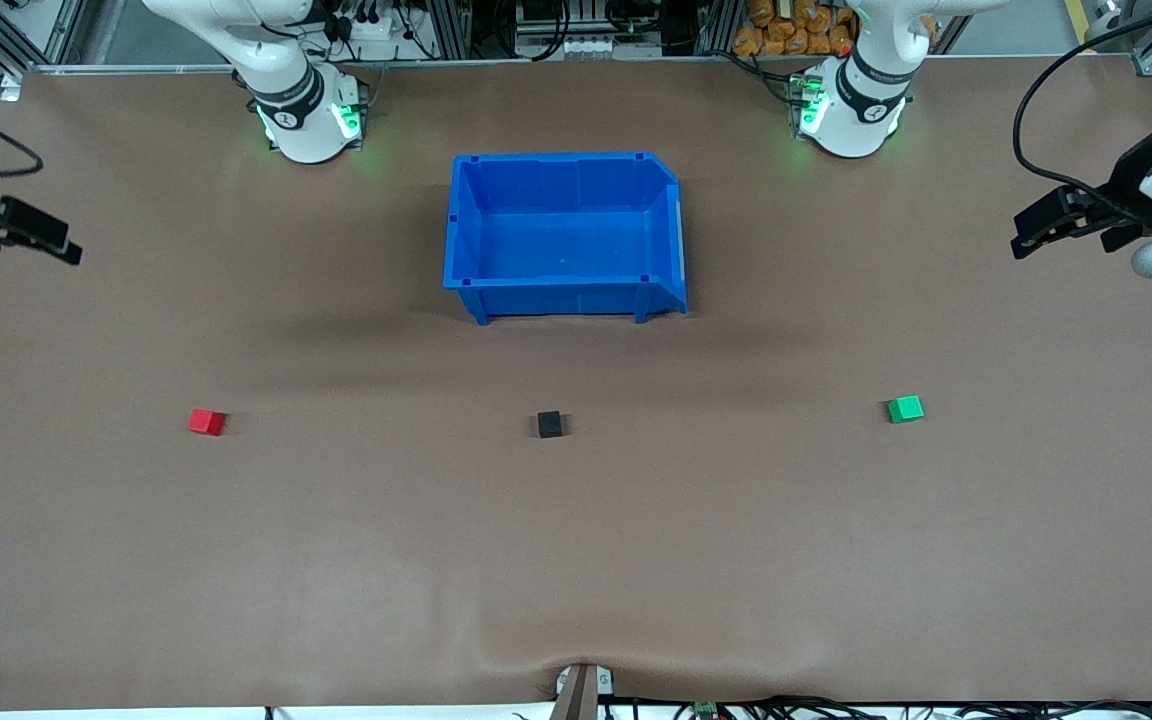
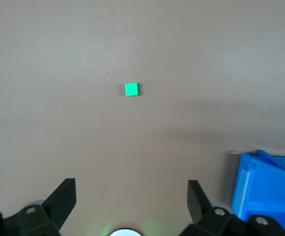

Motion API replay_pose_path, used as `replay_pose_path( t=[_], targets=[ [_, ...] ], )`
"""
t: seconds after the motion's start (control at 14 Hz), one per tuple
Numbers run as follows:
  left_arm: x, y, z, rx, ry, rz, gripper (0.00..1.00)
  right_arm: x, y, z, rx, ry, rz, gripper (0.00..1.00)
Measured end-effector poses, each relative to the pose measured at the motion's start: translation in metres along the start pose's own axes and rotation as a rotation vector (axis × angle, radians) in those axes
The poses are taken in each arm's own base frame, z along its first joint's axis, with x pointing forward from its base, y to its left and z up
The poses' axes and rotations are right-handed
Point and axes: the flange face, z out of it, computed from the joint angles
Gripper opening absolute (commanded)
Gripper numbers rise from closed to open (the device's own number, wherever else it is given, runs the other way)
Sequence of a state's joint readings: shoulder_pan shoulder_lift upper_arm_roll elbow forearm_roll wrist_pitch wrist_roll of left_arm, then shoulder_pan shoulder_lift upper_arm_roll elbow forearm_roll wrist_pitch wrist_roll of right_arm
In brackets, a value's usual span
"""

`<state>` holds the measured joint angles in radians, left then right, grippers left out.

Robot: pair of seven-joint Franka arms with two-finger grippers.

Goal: Attach green and red cubes to black cube

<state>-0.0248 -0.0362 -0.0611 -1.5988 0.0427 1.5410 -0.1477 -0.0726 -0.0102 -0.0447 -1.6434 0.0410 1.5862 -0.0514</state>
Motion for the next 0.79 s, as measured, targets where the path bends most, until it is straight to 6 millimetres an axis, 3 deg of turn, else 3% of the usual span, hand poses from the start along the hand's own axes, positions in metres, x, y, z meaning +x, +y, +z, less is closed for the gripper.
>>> replay_pose_path(
  t=[0.21,0.5,0.79],
  targets=[
    [0.0,0.0,0.001,0.001,-0.008,0.0,1.0,0.029,0.019,0.031,-0.005,0.024,-0.04,1.0],
    [0.0,0.0,0.005,0.003,-0.02,0.001,1.0,0.051,0.07,0.069,0.012,0.027,-0.221,1.0],
    [0.012,0.0,0.033,0.008,-0.074,-0.002,1.0,0.068,0.088,0.111,0.115,0.031,-0.36,1.0]
  ],
)
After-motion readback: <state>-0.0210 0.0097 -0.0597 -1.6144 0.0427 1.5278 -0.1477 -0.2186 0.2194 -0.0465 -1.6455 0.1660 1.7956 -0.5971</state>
